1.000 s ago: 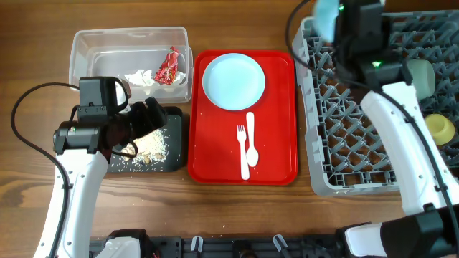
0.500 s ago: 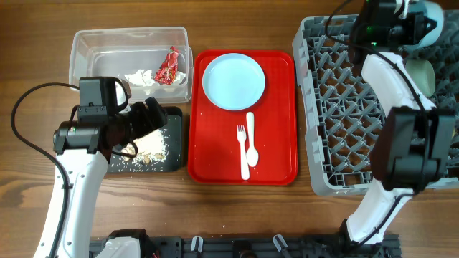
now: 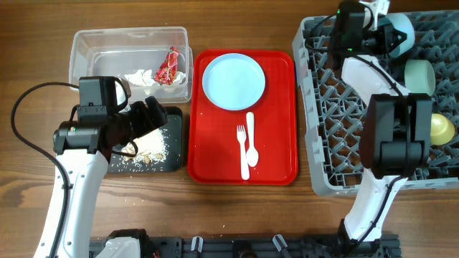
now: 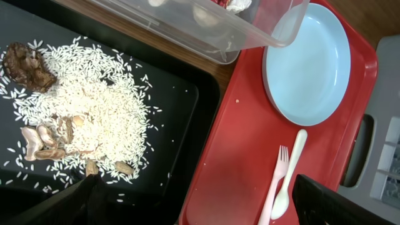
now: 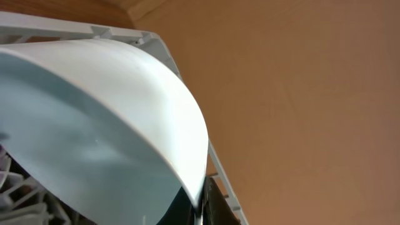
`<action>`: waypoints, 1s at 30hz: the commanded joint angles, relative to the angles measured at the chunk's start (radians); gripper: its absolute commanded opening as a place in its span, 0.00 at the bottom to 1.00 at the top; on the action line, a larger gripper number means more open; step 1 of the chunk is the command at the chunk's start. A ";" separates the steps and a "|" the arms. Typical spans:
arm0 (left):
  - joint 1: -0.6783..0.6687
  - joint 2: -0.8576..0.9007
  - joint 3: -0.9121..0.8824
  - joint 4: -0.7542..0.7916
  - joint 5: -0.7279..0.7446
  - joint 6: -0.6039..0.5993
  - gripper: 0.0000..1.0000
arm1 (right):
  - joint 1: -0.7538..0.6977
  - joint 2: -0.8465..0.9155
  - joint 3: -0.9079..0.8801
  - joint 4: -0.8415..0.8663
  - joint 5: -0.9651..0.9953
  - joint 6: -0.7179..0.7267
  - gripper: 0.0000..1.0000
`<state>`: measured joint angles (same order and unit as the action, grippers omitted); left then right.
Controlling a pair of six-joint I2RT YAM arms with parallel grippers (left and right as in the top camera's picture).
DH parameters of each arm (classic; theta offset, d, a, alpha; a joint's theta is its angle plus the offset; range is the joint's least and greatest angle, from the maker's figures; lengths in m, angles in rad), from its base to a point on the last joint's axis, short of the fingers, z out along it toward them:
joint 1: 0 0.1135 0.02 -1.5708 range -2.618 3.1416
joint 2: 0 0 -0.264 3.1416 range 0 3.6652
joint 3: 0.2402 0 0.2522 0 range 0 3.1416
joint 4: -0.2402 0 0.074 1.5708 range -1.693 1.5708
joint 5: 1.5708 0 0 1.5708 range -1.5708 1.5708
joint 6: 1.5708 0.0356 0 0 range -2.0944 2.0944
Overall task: Sort waste into correct bins and load items into the dishwasher rack
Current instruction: 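Place the blue bowl into the rack's back row with the right gripper, then grasp the light-blue plate edge with the right gripper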
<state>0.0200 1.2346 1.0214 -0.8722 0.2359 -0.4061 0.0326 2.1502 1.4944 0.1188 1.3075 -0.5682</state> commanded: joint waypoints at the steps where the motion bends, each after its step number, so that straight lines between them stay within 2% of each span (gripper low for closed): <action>1: 0.006 -0.008 0.006 0.003 0.002 0.001 0.96 | 0.043 0.030 -0.011 -0.007 0.062 0.021 0.09; 4: 0.006 -0.008 0.006 0.003 0.002 0.001 0.96 | 0.059 0.030 -0.011 -0.008 0.098 0.021 0.35; 5: 0.006 -0.008 0.006 0.003 0.002 0.001 0.96 | 0.065 0.029 -0.011 -0.008 0.107 0.021 0.55; 6: 0.006 -0.008 0.006 0.003 0.002 0.001 0.96 | 0.069 0.028 -0.011 -0.008 0.110 0.021 0.64; 7: 0.006 -0.008 0.006 0.003 0.002 0.001 0.96 | 0.073 0.024 -0.011 -0.008 0.110 0.019 0.68; 14: 0.006 -0.008 0.006 0.003 0.002 0.002 0.96 | 0.100 -0.097 -0.011 -0.014 0.011 0.028 0.69; 16: 0.006 -0.008 0.006 0.004 0.002 0.002 0.96 | 0.106 -0.158 -0.011 -0.120 -0.108 0.098 0.74; 18: 0.006 -0.008 0.006 0.004 0.002 0.002 0.96 | 0.103 -0.255 -0.011 -0.410 -0.486 0.292 0.78; 20: 0.006 -0.008 0.006 0.004 0.002 0.002 0.97 | 0.097 -0.315 -0.011 -0.531 -0.747 0.373 0.80; 23: 0.006 -0.008 0.006 0.003 0.002 0.002 0.97 | 0.113 -0.388 -0.011 -0.618 -1.030 0.428 0.80; 27: 0.006 -0.008 0.006 0.003 0.002 0.001 0.97 | 0.163 -0.424 -0.011 -0.675 -1.503 0.501 0.79; 29: 0.006 -0.008 0.006 0.003 0.002 0.001 0.96 | 0.204 -0.403 -0.011 -0.680 -1.628 0.618 0.79; 30: 0.006 -0.008 0.006 0.003 0.002 0.001 0.97 | 0.229 -0.386 -0.011 -0.679 -1.619 0.676 0.79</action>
<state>0.0200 1.2346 1.0214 -0.8711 0.2359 -0.4061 0.2119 1.7432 1.4826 -0.5602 -0.0578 -0.0742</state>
